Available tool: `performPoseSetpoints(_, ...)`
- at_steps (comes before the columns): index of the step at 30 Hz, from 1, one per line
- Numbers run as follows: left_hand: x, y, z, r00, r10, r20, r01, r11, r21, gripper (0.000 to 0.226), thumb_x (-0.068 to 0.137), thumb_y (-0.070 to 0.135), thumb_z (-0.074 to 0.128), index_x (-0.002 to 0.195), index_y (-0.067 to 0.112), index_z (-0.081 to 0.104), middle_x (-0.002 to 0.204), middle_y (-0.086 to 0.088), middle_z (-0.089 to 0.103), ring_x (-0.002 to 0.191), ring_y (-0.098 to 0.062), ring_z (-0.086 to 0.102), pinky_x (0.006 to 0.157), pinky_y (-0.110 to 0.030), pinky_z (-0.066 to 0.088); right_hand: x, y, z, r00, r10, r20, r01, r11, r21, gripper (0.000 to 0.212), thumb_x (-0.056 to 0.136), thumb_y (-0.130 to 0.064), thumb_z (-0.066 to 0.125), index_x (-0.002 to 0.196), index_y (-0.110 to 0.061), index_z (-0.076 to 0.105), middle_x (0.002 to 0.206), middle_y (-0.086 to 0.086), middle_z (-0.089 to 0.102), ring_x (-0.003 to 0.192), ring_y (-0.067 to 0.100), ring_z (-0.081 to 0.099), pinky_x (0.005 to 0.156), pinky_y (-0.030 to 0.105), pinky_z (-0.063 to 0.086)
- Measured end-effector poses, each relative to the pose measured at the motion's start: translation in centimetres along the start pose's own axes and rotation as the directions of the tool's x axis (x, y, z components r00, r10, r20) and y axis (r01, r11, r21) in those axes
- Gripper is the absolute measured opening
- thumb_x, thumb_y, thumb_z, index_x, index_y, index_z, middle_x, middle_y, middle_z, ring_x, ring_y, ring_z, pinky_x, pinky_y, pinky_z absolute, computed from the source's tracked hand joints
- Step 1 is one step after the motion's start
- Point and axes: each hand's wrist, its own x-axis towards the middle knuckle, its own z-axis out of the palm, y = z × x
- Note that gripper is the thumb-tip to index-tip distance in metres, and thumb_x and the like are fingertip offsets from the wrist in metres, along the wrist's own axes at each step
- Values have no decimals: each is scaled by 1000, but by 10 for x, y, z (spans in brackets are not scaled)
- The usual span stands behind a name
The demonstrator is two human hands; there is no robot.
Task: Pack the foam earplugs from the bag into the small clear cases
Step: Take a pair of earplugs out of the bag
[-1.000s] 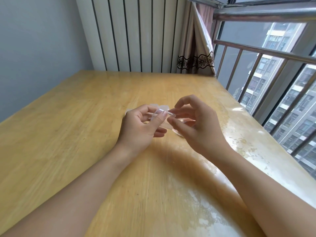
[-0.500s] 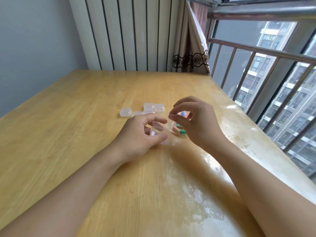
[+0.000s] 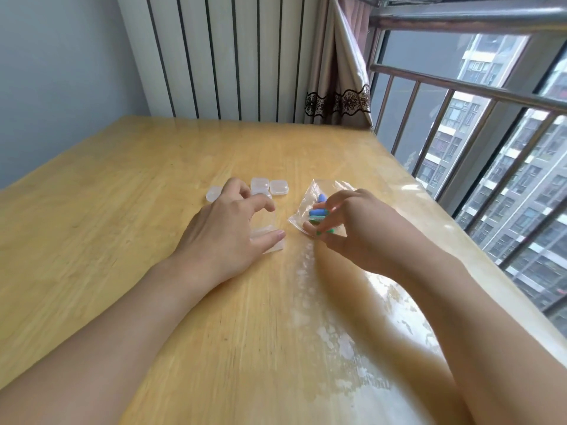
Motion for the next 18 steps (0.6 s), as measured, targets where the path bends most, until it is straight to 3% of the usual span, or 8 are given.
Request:
performPoseSetpoints(3, 0, 1, 0, 999, 14, -53, -11, 999, 47, 35, 81, 61, 68, 112, 44, 63, 106, 12, 39, 83, -16, 56, 72, -29, 44, 3, 6, 5, 998, 57, 29, -55, 997, -48, 35, 100, -44, 52, 98, -24, 81, 121, -4, 65, 114, 21, 58, 84, 30, 50)
performPoseSetpoints(5, 0, 1, 3, 981, 95, -168, -90, 995, 35, 26, 82, 55, 71, 102, 38, 68, 99, 11, 41, 78, -13, 52, 67, -28, 42, 7, 8, 8, 996, 85, 37, -83, 994, -70, 44, 101, -46, 48, 89, -16, 78, 104, 2, 67, 101, 23, 62, 80, 35, 52)
performPoseSetpoints(6, 0, 3, 4, 962, 152, -228, -152, 988, 20, 22, 82, 49, 73, 98, 34, 69, 96, 11, 44, 78, -11, 49, 66, -27, 41, 8, 8, 9, 995, 90, 31, -88, 994, -63, 46, 101, -46, 47, 84, -14, 76, 92, 2, 66, 91, 20, 61, 74, 33, 52)
performPoseSetpoints(8, 2, 9, 12, 918, 282, -278, -291, 957, 10, 18, 83, 40, 74, 96, 28, 72, 95, 10, 52, 86, -11, 47, 70, -30, 45, 9, 8, 10, 995, 101, 14, -101, 995, -25, 45, 102, -41, 51, 79, -9, 73, 72, -6, 57, 71, 2, 49, 59, 14, 39)
performPoseSetpoints(9, 3, 13, 19, 902, 343, -261, -351, 936, 17, 19, 85, 40, 71, 99, 27, 74, 99, 9, 57, 92, -12, 48, 77, -32, 48, 9, 7, 9, 995, 104, -1, -104, 995, 1, 41, 101, -37, 55, 79, -8, 74, 68, -7, 56, 66, -1, 46, 57, 14, 36)
performPoseSetpoints(11, 8, 19, 32, 903, 392, -174, -396, 918, 15, 26, 89, 43, 62, 106, 29, 75, 114, 6, 63, 108, -18, 52, 92, -38, 47, 10, 7, 9, 993, 105, -52, -101, 992, 77, 27, 96, -30, 64, 82, -12, 79, 77, -2, 70, 76, 1, 59, 62, 19, 38)
performPoseSetpoints(14, 13, 23, 42, 943, 328, -48, -330, 942, -53, 32, 94, 46, 51, 116, 35, 71, 131, 5, 61, 124, -22, 49, 106, -42, 40, 10, 8, 9, 988, 102, -117, -79, 979, 189, 10, 89, -17, 73, 85, -17, 82, 93, 3, 78, 101, 12, 70, 78, 30, 50)
performPoseSetpoints(18, 16, 19, 45, 952, 302, -47, -305, 949, -82, 29, 101, 40, 51, 115, 27, 72, 120, 10, 65, 112, -18, 57, 97, -39, 46, 10, 7, 9, 979, 48, -197, -28, 994, 103, 15, 88, -7, 68, 84, -14, 82, 91, 3, 72, 84, 25, 66, 75, 38, 52)
